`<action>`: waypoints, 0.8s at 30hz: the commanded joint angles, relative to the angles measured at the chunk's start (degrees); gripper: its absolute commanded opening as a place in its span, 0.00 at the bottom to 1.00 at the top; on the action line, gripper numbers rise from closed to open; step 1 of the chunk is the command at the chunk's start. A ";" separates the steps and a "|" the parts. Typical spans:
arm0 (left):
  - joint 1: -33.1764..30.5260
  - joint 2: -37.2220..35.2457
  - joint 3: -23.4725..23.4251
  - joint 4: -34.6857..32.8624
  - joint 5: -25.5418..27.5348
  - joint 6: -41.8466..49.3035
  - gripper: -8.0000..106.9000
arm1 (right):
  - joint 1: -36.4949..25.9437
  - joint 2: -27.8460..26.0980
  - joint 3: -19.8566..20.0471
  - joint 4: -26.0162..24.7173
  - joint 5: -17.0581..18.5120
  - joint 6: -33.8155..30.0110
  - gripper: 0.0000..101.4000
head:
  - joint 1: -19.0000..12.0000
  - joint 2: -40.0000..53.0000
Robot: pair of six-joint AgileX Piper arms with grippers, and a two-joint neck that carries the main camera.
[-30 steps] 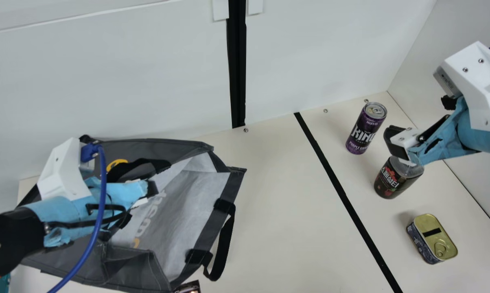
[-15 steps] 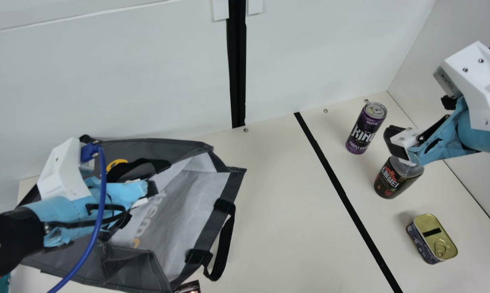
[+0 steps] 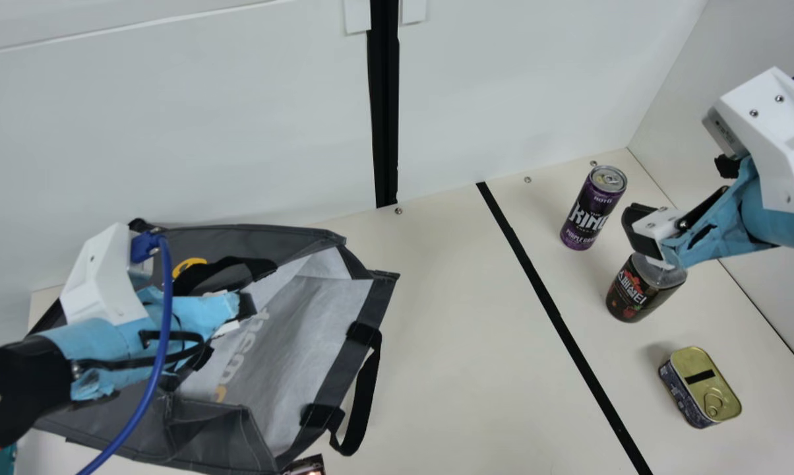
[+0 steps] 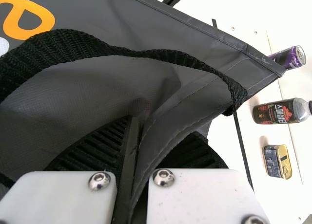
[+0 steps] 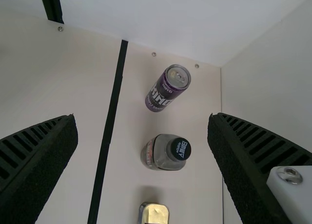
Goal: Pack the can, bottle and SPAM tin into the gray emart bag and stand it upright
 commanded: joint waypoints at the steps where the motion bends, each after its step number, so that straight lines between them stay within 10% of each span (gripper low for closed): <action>1: 0.00 0.00 0.00 0.00 0.00 0.00 0.00 | 0.88 -0.19 0.28 -0.68 -0.14 1.09 0.94 | -1.30 -0.14; 24: 0.00 0.00 0.00 0.00 0.00 0.00 0.00 | 3.77 9.05 -6.80 -7.16 -0.33 7.57 0.94 | -1.30 -0.14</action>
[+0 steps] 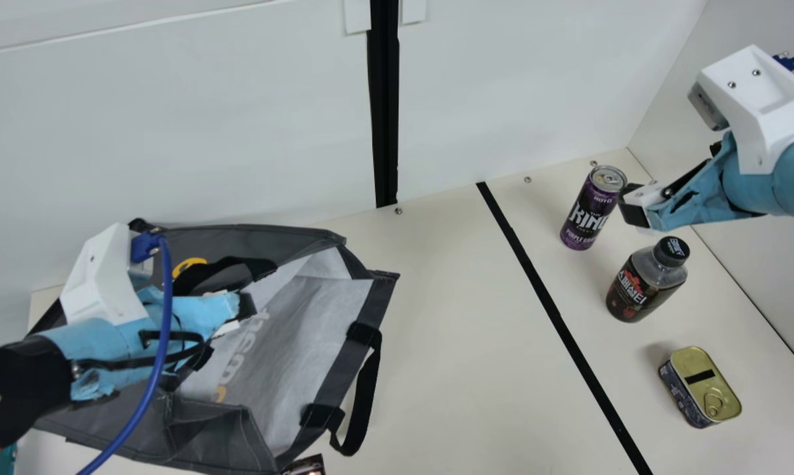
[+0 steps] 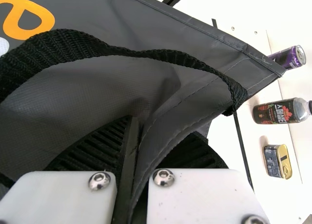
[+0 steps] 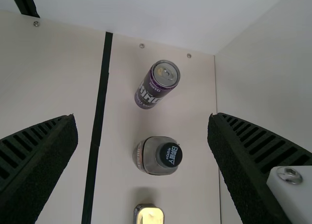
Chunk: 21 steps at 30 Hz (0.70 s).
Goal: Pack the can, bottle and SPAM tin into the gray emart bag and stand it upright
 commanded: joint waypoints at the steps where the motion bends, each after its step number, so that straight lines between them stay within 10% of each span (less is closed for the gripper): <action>1: 0.00 0.00 0.00 0.00 0.00 0.00 0.00 | 0.20 1.03 -0.69 -0.58 0.18 0.42 0.94 | -1.30 -0.05; 21: 0.00 0.00 0.00 0.00 0.00 0.00 0.00 | 0.88 12.30 -7.06 -2.79 0.74 0.88 0.94 | -1.30 -0.05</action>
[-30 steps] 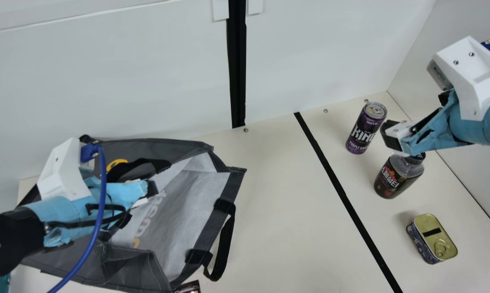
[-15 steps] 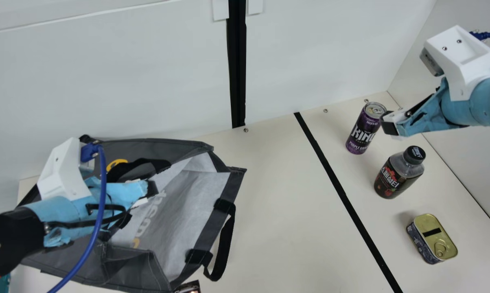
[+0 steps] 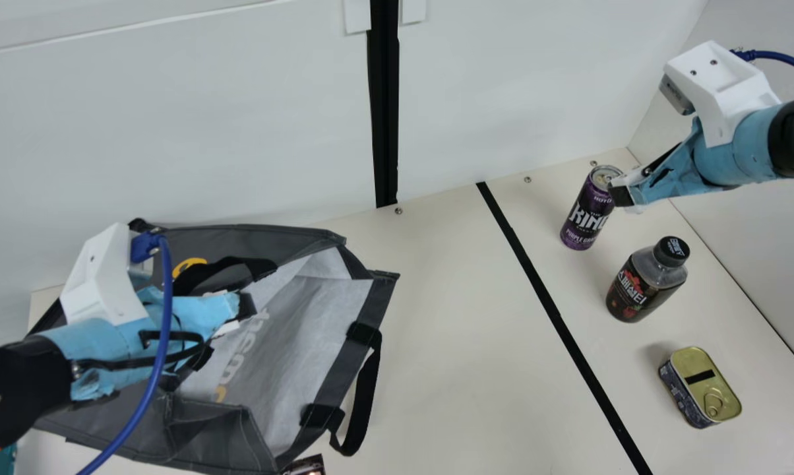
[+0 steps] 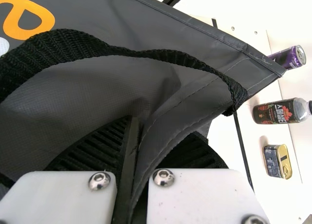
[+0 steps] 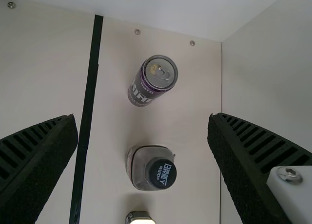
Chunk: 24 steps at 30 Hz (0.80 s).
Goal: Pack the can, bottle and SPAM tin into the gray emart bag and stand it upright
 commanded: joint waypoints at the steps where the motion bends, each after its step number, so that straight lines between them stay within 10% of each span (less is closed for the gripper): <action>1: 0.00 0.00 0.00 0.00 0.00 0.00 0.00 | -0.03 1.18 -0.63 -0.16 0.10 -0.09 0.94 | -1.39 -0.14; 24: 0.00 0.00 0.00 0.00 0.00 0.00 0.00 | 0.09 14.12 -8.20 -0.34 0.30 2.07 0.94 | -1.39 -0.14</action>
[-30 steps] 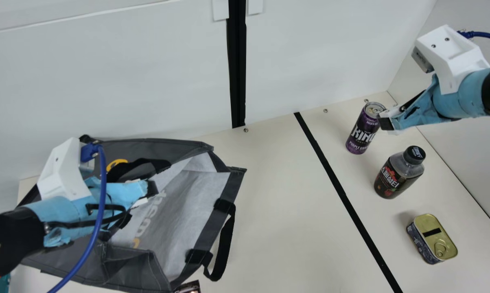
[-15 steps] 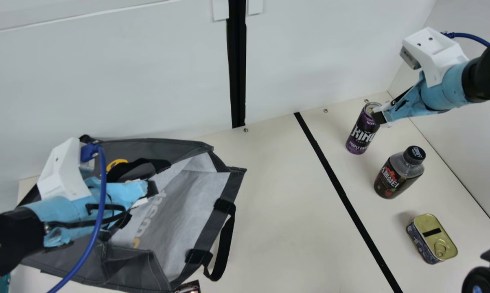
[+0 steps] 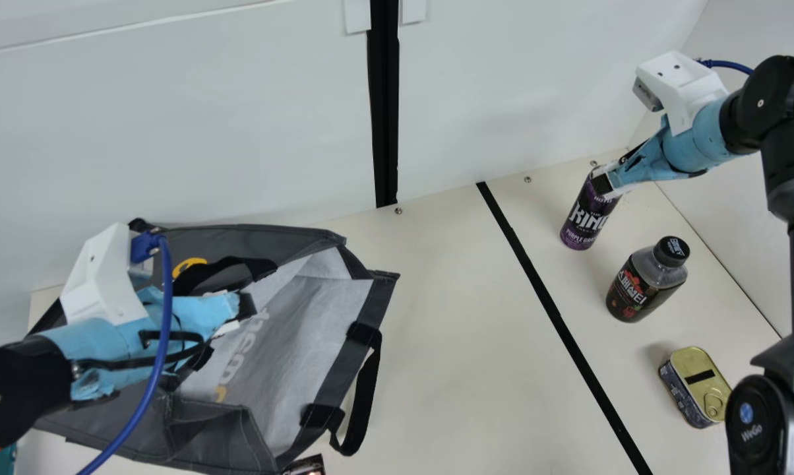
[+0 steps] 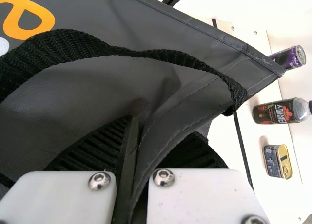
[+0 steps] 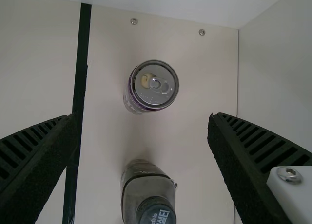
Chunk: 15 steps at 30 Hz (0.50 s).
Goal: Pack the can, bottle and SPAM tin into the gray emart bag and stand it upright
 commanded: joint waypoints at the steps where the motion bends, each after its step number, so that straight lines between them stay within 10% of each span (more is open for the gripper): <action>1: 0.00 0.00 0.00 0.00 0.00 0.00 0.00 | 0.13 0.96 -0.55 -0.14 0.04 0.18 0.94 | -1.30 -0.05; 15: 0.00 0.00 0.00 0.00 0.00 0.00 0.00 | 1.12 8.36 -5.22 -0.88 0.04 1.09 0.94 | -1.30 -0.05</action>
